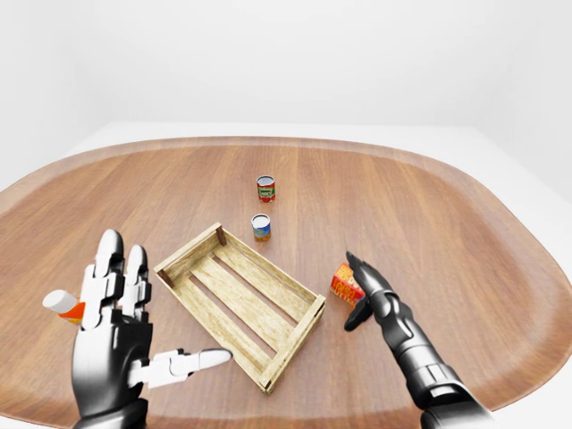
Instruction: Pick up the butter and put it in the tray.
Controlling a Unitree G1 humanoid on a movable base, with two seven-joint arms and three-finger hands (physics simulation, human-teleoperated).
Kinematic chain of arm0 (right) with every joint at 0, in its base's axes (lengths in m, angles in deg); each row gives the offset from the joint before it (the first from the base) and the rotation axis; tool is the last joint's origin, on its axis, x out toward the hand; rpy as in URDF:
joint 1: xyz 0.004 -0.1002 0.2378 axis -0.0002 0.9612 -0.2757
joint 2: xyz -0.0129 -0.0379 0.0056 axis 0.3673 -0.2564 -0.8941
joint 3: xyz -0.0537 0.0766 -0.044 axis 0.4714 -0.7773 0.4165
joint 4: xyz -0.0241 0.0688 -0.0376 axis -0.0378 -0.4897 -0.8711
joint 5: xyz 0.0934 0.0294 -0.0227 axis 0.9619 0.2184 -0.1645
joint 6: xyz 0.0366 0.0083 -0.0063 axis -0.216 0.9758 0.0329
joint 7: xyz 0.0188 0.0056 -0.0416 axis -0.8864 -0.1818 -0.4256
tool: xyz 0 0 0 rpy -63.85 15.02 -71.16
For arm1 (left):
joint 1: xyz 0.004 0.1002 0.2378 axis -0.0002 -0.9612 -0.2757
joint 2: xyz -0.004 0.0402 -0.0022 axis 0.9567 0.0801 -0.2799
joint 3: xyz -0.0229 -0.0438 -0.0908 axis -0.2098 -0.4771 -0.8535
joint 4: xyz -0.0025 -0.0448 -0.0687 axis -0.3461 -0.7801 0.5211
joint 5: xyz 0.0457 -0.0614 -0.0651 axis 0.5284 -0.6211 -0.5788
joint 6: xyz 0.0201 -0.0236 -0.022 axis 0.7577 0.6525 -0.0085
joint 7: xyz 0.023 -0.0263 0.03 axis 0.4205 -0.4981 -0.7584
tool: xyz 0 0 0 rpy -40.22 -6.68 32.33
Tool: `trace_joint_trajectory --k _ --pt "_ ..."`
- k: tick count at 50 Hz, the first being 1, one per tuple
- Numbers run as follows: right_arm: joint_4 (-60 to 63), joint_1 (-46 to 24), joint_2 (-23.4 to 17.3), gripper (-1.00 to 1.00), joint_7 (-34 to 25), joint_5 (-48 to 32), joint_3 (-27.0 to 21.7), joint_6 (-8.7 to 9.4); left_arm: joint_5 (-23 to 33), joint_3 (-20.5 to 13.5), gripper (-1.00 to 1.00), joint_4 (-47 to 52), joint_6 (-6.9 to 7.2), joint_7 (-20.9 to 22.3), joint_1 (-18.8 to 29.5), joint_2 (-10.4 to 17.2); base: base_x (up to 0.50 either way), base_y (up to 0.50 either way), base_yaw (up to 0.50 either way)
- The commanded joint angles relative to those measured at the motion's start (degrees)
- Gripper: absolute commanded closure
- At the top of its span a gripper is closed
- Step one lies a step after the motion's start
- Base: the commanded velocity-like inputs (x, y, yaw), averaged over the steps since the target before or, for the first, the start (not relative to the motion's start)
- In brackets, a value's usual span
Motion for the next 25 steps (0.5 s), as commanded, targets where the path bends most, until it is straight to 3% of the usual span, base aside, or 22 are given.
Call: trace_joint_trajectory --k 1,25 --pt "-3.9 -0.9 -0.1 -1.00 0.7 0.8 0.0 0.00 0.1 0.0 -1.00 -0.4 0.14 -0.2 0.3 0.2 0.00 0.00 0.00" --pt "-10.9 -1.3 0.4 -1.00 -0.6 -0.7 1.6 0.00 0.2 0.1 -1.00 -0.5 0.22 -0.5 0.5 0.4 0.00 0.00 0.00"
